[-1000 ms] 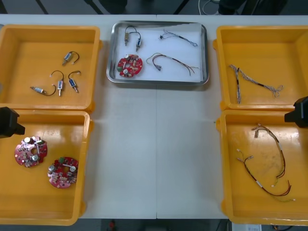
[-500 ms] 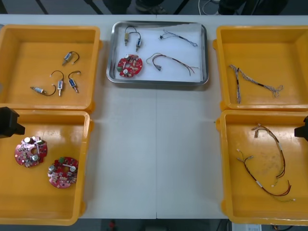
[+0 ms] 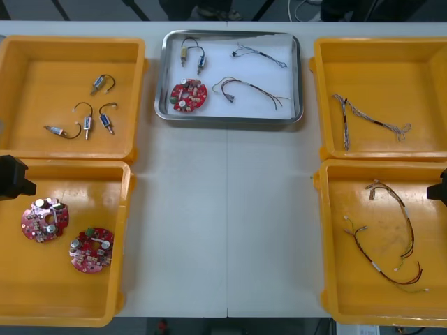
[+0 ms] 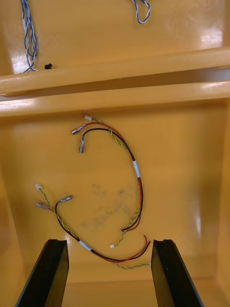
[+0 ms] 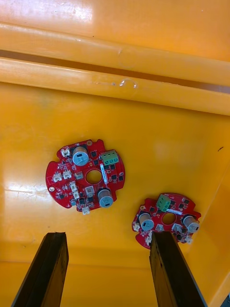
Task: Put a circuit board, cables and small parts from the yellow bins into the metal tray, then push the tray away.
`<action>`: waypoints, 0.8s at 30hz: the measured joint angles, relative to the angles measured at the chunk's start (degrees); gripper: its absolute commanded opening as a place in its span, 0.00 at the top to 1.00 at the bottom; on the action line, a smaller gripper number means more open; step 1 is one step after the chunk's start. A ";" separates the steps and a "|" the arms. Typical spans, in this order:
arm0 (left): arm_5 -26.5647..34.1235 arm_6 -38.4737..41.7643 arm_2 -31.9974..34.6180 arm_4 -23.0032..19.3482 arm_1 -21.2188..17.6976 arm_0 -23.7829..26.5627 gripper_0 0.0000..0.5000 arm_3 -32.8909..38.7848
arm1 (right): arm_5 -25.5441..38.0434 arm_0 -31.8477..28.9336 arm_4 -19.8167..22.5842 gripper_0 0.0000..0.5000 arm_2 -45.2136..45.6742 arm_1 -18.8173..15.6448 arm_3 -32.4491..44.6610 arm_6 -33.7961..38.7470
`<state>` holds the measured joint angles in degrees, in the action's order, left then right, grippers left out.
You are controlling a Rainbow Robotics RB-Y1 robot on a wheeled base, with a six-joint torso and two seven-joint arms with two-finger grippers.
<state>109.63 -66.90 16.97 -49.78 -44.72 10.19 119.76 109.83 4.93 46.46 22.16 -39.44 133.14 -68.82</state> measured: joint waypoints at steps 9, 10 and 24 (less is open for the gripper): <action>0.00 0.00 0.00 0.00 0.00 0.00 0.00 0.00 | 0.00 -0.01 0.05 0.00 0.00 0.00 0.00 0.00; 0.00 0.00 0.00 0.00 0.00 0.00 0.00 0.00 | 0.00 -0.01 0.05 0.00 0.00 0.00 0.00 0.00; 0.00 0.00 0.00 0.00 0.00 0.00 0.00 0.00 | 0.00 -0.01 0.07 0.00 0.00 0.00 0.01 0.00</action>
<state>109.63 -66.91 16.97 -49.78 -44.72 10.19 119.76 109.83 4.92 46.53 22.16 -39.44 133.14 -68.82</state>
